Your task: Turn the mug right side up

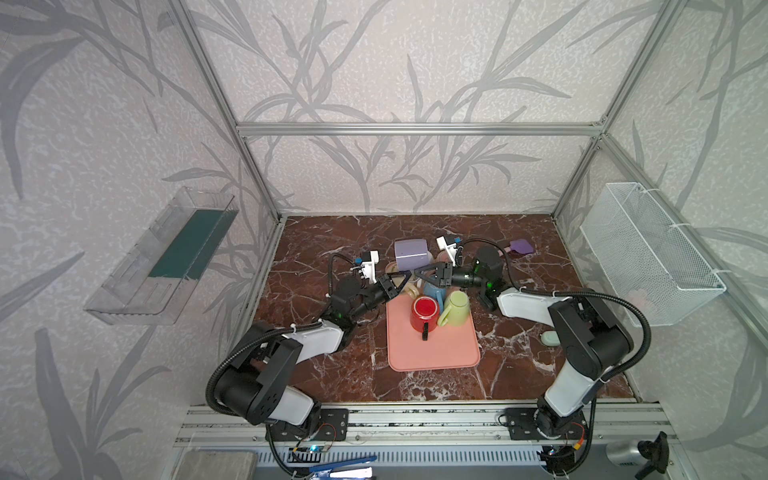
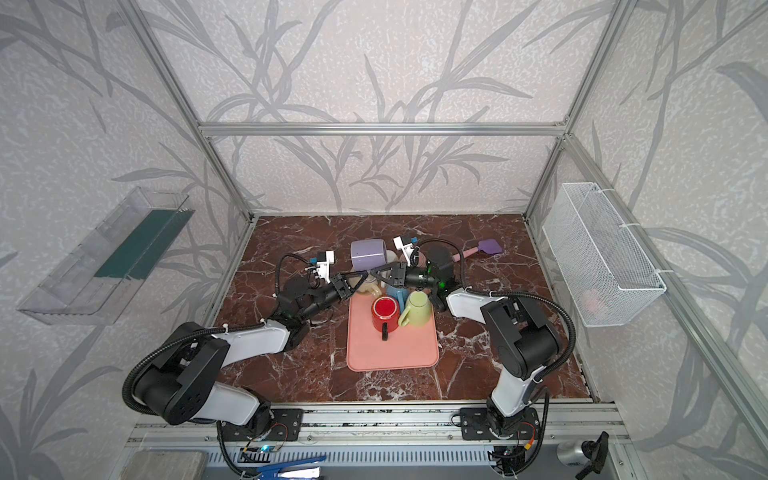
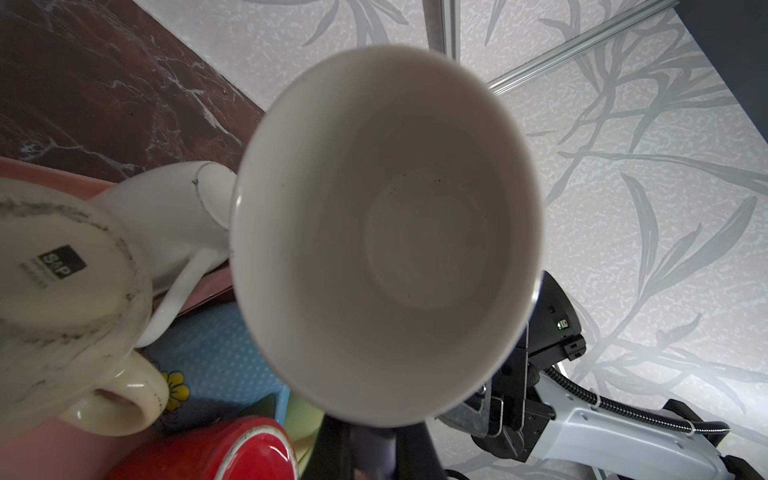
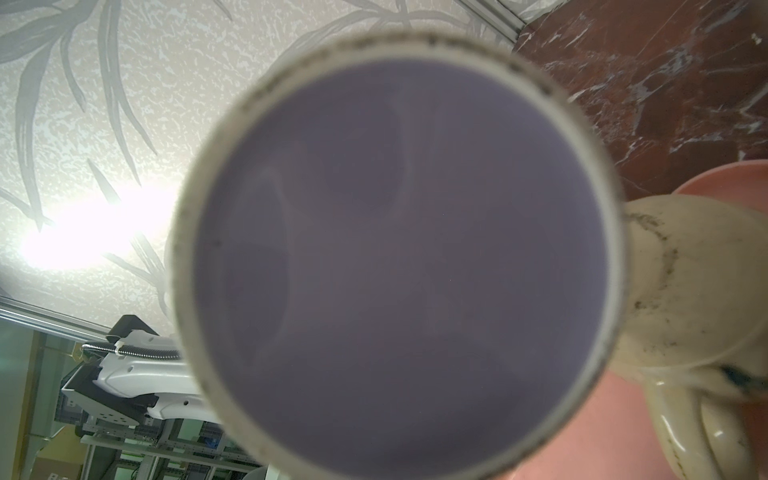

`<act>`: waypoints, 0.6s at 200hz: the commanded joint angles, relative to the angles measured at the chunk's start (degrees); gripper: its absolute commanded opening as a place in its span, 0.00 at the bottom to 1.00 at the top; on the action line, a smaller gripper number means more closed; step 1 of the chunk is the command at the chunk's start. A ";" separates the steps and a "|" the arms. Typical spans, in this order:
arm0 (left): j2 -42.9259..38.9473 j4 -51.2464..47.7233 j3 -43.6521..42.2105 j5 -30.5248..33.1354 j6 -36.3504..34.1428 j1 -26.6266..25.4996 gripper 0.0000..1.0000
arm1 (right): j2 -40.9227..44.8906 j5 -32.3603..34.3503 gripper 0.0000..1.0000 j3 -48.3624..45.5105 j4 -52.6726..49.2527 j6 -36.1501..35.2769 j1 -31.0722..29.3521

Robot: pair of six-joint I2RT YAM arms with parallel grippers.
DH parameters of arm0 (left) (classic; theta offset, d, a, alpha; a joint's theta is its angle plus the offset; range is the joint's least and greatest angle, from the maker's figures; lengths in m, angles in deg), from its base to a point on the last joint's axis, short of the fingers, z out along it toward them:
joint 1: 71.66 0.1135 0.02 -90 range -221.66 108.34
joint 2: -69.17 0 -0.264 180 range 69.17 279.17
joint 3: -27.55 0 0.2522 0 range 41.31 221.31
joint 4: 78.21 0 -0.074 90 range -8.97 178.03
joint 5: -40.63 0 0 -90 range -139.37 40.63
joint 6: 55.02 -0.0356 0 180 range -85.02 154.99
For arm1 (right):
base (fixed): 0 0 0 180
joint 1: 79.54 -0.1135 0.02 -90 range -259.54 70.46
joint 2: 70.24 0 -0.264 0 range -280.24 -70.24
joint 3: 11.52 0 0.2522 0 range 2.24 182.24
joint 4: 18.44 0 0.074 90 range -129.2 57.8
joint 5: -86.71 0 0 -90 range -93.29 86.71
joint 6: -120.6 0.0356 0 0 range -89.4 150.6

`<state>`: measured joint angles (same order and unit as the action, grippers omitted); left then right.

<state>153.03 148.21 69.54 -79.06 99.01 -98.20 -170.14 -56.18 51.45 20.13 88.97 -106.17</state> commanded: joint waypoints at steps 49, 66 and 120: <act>-1.86 4.90 0.25 0.08 -1.71 0.26 0.00 | -0.03 0.95 0.19 0.40 3.80 -1.86 0.47; -1.47 4.91 0.51 0.00 -1.86 0.21 0.00 | -0.58 0.94 0.13 0.67 4.13 -1.59 0.29; -0.53 3.49 2.26 -1.03 -2.71 0.06 0.00 | -1.40 0.87 0.00 1.41 4.22 -1.65 -0.34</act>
<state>153.05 148.02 69.54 -78.75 97.42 -98.12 -170.84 -55.78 51.45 21.34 89.06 -106.13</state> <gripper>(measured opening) 0.105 0.168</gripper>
